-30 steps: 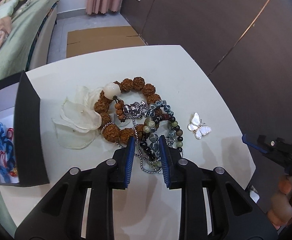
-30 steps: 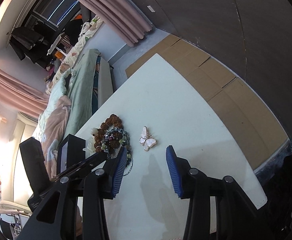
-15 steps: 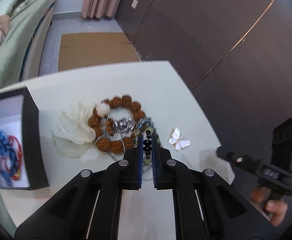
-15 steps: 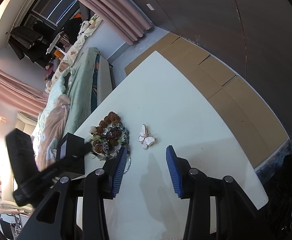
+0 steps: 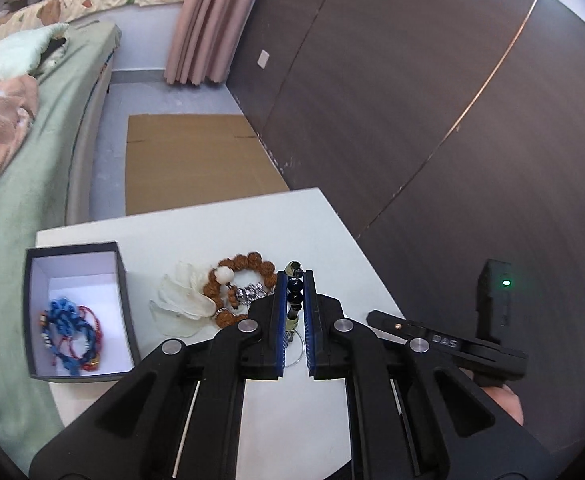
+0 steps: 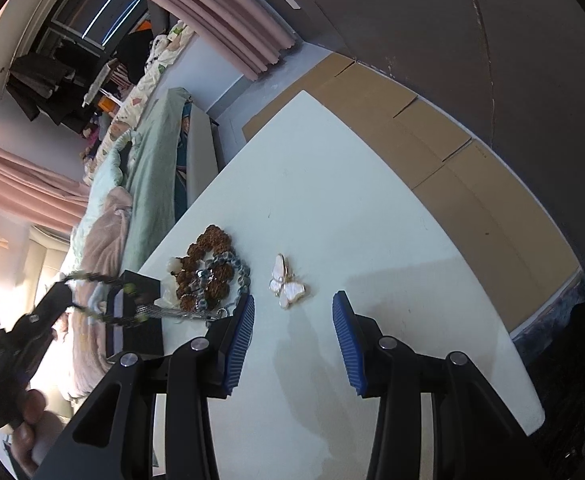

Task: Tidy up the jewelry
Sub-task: 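Grasp the white butterfly brooch with the right gripper while the left lifts the bead bracelet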

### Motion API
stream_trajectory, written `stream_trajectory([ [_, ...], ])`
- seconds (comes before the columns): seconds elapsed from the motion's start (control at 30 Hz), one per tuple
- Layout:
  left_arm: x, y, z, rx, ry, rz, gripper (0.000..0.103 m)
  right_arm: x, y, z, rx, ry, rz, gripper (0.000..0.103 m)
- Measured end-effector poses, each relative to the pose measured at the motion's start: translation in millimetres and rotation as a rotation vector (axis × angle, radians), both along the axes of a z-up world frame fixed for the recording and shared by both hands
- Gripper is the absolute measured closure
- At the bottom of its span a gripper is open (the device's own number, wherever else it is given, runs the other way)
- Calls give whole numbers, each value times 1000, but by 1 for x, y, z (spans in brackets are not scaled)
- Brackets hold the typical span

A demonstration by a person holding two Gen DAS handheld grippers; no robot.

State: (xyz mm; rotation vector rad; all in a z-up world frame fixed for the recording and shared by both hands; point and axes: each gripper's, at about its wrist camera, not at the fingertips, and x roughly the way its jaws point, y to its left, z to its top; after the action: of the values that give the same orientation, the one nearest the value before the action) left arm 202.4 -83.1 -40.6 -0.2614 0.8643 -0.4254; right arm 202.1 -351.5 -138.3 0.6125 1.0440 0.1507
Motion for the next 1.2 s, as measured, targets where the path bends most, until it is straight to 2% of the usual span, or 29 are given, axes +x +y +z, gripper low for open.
stream_trajectory([
  [0.1, -5, 7, 13, 0, -26, 10, 95, 9, 10, -1, -42, 7, 27, 63],
  [0.37, -19, 28, 50, -14, -100, 40, 95, 29, 49, -10, -252, 36, 113, 64],
  [0.5, -24, 36, 63, -17, -127, 52, 95, 35, 62, -17, -346, 54, 145, 69],
  [0.57, -28, 40, 69, -18, -140, 58, 95, 36, 68, -17, -403, 50, 156, 75],
  [0.6, -30, 41, 72, -19, -146, 61, 95, 36, 70, -17, -437, 49, 157, 82],
  [0.63, -30, 42, 74, -20, -152, 65, 95, 36, 69, -16, -447, 47, 159, 83],
  [0.9, -44, 59, 108, -20, -225, 87, 95, 24, 60, 3, -344, -13, 168, 101],
  [1.2, -55, 77, 126, -14, -266, 122, 95, 8, 57, 40, -208, -121, 164, 101],
])
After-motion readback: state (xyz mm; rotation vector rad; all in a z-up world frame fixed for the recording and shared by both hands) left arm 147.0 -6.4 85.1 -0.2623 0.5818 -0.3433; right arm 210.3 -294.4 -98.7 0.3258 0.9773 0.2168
